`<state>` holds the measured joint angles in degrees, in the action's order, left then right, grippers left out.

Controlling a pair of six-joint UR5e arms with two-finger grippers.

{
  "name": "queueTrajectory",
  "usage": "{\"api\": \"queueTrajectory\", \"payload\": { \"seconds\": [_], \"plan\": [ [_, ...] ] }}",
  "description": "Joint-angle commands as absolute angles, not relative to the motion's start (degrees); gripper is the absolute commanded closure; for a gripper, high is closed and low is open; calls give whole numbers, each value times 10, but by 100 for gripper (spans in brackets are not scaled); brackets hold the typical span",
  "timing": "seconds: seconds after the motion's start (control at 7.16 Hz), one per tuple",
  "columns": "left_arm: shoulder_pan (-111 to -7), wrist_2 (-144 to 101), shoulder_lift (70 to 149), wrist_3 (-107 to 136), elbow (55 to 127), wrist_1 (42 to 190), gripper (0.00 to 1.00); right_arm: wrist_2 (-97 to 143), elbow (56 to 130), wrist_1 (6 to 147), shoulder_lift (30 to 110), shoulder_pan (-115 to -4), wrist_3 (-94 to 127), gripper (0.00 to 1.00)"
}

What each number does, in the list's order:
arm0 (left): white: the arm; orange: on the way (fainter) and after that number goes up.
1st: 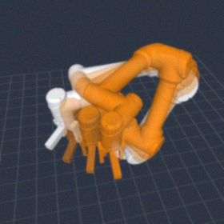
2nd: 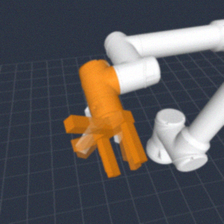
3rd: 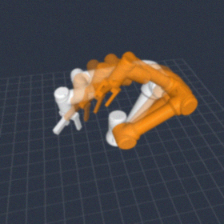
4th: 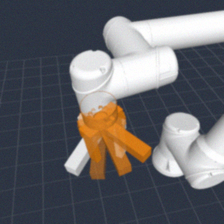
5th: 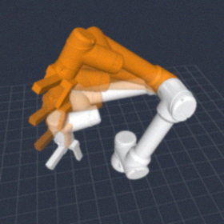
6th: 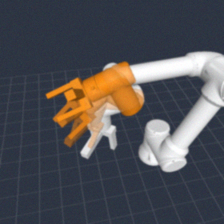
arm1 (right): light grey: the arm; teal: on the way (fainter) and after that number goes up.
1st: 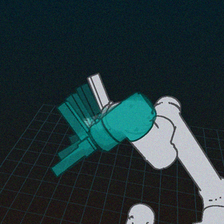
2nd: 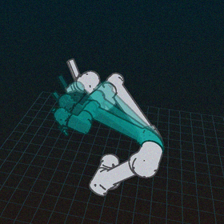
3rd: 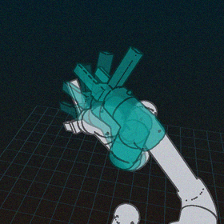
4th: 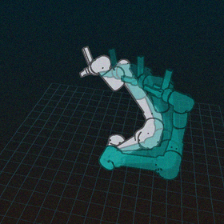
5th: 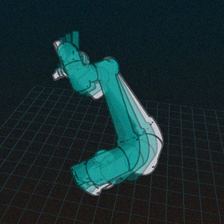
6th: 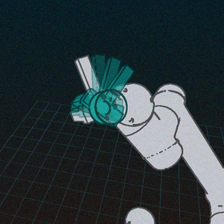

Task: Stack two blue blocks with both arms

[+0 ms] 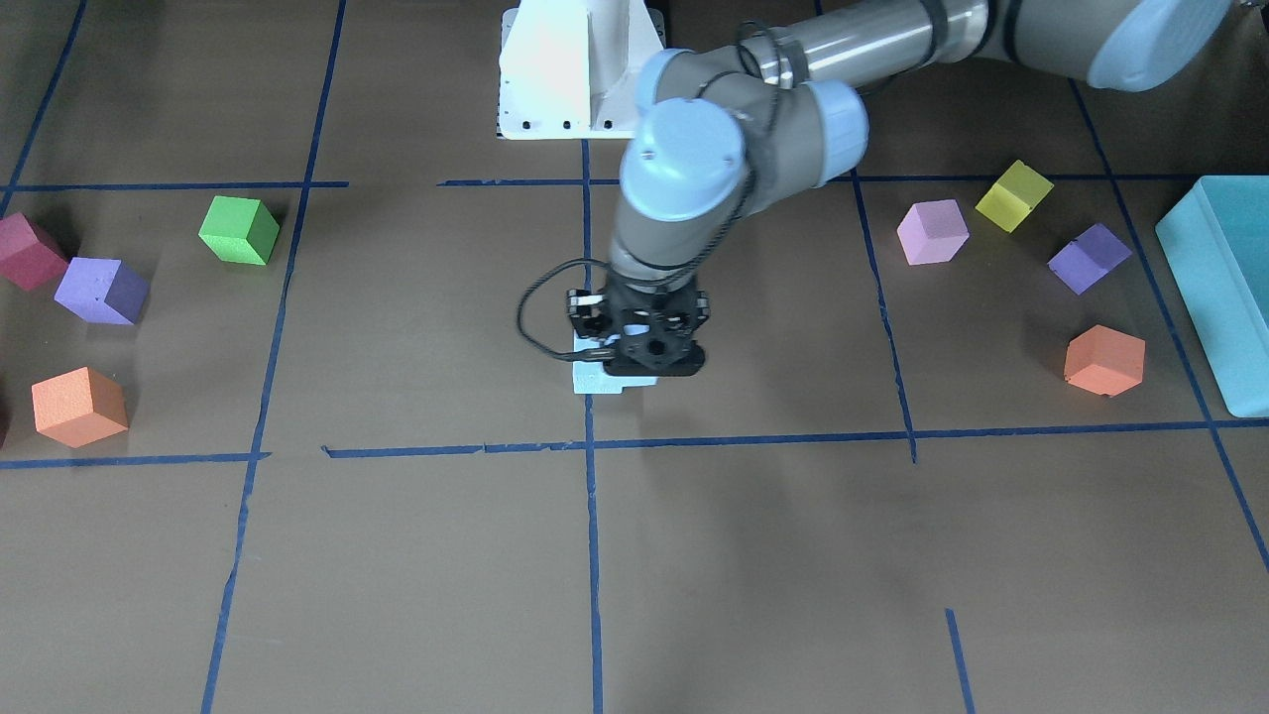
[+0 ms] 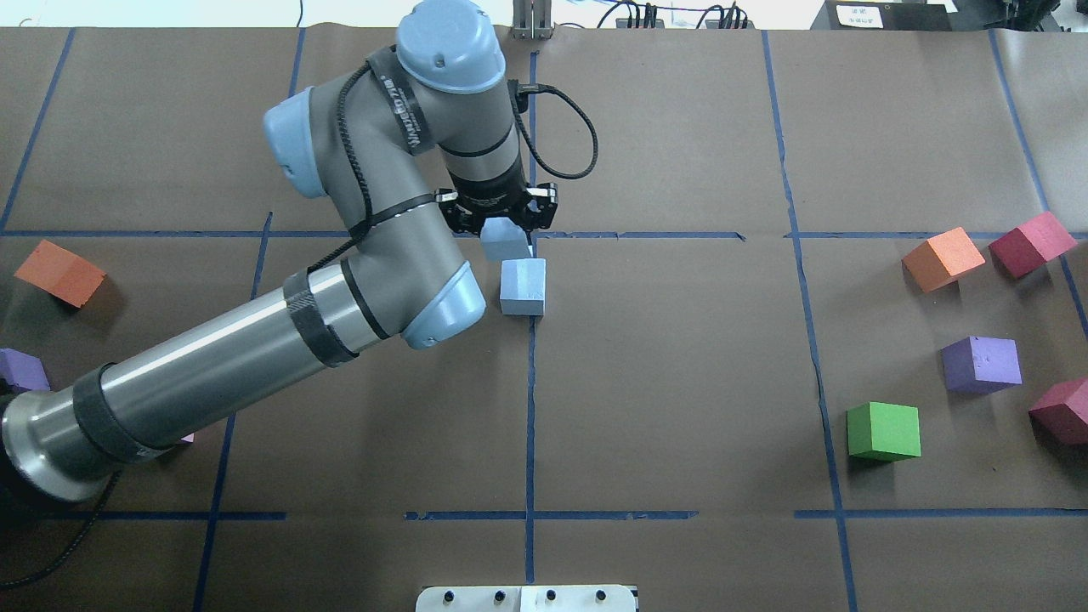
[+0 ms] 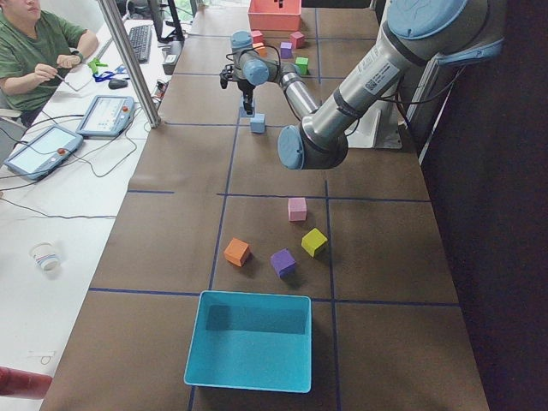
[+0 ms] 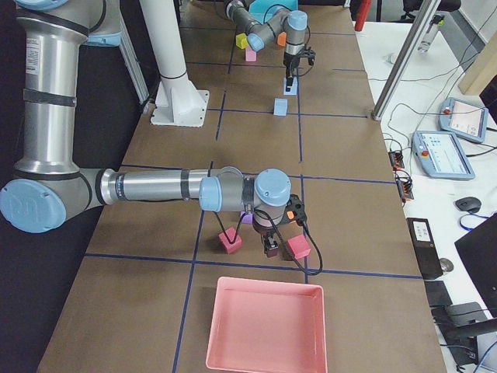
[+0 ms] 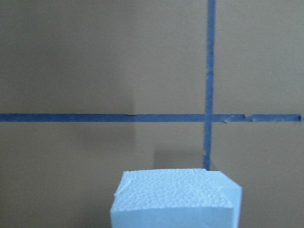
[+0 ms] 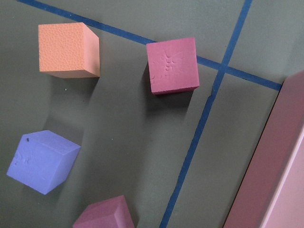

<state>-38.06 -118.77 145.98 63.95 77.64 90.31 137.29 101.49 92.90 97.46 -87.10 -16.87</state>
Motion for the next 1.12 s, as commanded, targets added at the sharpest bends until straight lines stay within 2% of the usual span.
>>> {"api": "queueTrajectory", "payload": {
  "seconds": [0.0, 0.7, 0.84, 0.98],
  "plan": [
    [-359, -1179, 1473, 643, 756, 904, 56, 1373, 1014, 929, 975, -871, -169, 0],
    [-353, -1180, 1458, 637, 755, 905, 54, 1372, 1012, 929, 975, -871, -170, 0],
    [-351, -1180, 1458, 637, 755, 905, 47, 1372, 1012, 929, 975, -871, -171, 0],
    [-351, -1180, 1458, 638, 754, 906, 31, 1372, 1012, 929, 975, -871, -171, 0]
  ]
}}
